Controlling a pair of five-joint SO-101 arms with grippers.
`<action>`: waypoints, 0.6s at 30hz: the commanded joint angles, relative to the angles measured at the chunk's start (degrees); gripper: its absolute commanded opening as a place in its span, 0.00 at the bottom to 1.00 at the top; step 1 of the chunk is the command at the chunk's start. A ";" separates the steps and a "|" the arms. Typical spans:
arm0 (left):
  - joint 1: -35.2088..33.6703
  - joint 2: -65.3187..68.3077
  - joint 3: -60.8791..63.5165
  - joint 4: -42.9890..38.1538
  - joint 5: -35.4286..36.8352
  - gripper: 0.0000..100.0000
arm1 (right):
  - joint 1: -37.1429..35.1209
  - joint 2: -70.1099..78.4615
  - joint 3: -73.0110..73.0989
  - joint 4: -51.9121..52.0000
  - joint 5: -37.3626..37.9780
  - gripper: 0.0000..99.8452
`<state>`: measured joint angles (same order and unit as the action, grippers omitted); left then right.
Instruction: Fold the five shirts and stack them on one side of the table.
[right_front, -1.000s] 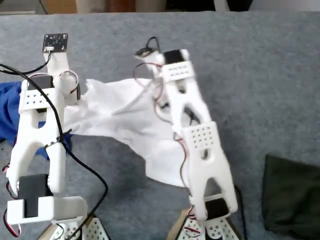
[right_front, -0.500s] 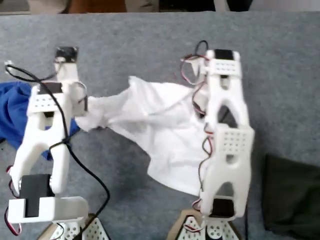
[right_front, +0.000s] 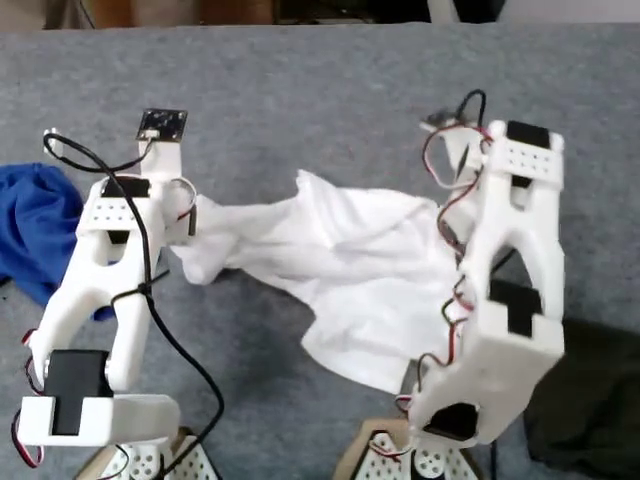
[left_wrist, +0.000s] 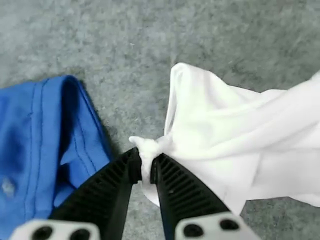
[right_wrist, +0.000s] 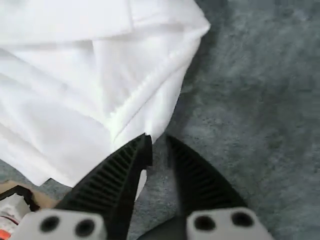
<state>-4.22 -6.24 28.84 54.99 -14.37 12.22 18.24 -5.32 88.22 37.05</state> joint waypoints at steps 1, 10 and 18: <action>1.14 -1.71 -0.18 -1.67 0.26 0.02 | -0.57 -7.96 0.13 -0.62 0.53 0.20; 1.32 -1.71 8.35 -15.21 6.15 0.02 | -18.33 -17.01 1.10 4.92 -9.85 0.19; 0.88 -1.71 13.63 -23.56 9.14 0.02 | -35.03 -13.14 2.33 0.44 -22.77 0.19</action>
<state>-3.52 -6.24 42.37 33.19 -5.76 -18.81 4.79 -3.47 91.03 17.10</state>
